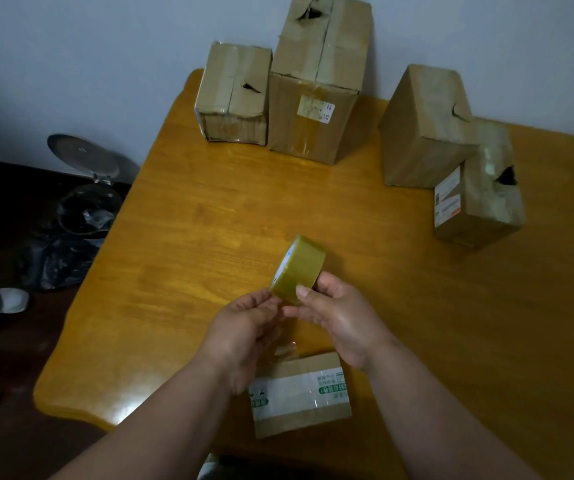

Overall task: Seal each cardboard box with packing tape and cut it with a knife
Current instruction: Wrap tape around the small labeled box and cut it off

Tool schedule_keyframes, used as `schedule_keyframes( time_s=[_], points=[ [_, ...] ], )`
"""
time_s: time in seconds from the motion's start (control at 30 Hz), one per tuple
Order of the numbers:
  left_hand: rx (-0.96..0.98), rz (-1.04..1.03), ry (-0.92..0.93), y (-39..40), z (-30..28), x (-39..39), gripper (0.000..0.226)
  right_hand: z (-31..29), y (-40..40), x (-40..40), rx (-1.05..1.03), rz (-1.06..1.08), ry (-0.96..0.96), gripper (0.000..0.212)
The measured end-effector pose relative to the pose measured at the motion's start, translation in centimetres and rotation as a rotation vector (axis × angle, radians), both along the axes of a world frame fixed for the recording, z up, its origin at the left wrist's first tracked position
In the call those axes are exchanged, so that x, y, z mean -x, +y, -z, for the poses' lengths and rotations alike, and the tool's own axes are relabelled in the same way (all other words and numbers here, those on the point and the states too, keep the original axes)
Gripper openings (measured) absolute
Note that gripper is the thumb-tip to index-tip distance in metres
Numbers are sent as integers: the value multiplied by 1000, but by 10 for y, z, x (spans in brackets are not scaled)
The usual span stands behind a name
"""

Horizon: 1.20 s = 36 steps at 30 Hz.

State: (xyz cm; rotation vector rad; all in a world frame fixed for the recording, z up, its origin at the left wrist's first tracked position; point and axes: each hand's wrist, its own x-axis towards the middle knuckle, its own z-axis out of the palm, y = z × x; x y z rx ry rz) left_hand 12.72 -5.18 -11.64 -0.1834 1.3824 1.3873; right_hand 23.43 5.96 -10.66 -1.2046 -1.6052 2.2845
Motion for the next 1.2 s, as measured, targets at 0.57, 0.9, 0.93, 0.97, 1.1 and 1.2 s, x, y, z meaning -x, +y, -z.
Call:
schedule_keyframes(
  time_s=[0.57,0.9,0.93,0.97,1.1,1.2],
  points=[
    [68,-199,-111,15,-26,-4,16,-7,-9,3,-225,43,-24,12],
    [145,-220,59,17,-27,-2,18,-13,-15,8,-202,53,-4,12],
    [159,-211,102,17,-27,-2,18,-13,-16,8,-194,53,5,14],
    [172,-194,145,16,-26,-2,18,-14,-17,8,-187,54,13,15],
    [196,-140,266,17,-24,-1,20,-14,-17,7,-170,59,22,18],
    [195,-121,305,20,-23,-1,25,-12,-16,5,-176,57,27,14]
  ],
)
